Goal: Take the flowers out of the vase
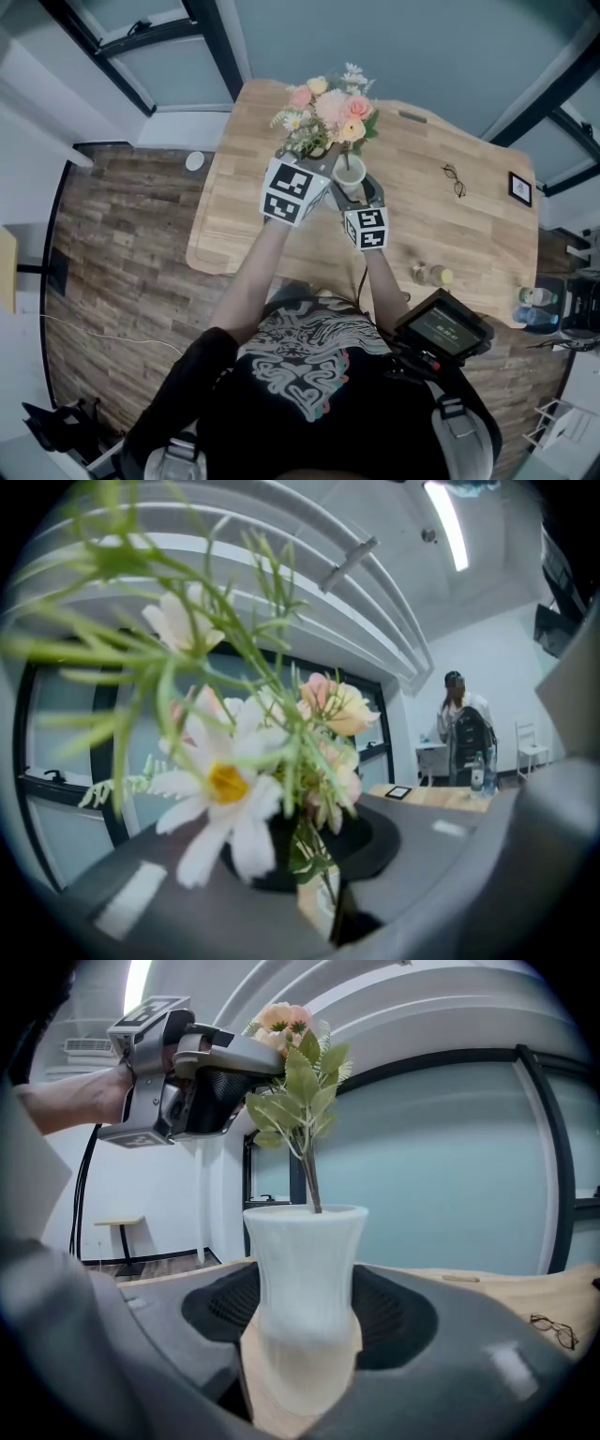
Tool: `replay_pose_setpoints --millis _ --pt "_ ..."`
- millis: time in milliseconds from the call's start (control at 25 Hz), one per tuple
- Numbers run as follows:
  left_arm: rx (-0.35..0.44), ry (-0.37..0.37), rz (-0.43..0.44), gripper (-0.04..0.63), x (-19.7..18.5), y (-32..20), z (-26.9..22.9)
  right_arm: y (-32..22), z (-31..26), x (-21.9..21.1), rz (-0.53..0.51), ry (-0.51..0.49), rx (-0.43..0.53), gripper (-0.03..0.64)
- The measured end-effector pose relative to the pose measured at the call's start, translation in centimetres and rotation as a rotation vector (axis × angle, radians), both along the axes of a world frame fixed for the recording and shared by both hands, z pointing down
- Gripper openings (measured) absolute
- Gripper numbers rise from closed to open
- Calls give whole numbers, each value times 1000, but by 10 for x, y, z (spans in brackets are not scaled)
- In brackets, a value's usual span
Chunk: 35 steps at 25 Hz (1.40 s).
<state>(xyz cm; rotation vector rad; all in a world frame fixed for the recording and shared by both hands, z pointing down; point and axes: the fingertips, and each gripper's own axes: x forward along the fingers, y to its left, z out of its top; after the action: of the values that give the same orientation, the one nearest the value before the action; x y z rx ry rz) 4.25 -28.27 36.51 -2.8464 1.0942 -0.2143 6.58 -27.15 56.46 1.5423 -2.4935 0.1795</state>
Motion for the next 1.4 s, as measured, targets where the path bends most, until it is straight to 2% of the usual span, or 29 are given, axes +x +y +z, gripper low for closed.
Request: replay_pose_setpoints --millis 240,520,1080,1280,1400 --pt "-1 -10 25 31 -1 1 -17 -1 1 -1 -2 -3 -5 299" --pt "13 -17 16 31 -5 -5 -37 -1 7 0 -5 -6 -5 299" --pt "-40 3 11 31 -26 -13 -72 0 5 2 -3 -20 -19 299" --pt "-4 -51 -30 31 -50 -22 -90 -1 5 -1 -4 -19 -29 299" --pt "-20 -72 -51 31 -64 -26 -94 1 4 4 0 -19 -33 299"
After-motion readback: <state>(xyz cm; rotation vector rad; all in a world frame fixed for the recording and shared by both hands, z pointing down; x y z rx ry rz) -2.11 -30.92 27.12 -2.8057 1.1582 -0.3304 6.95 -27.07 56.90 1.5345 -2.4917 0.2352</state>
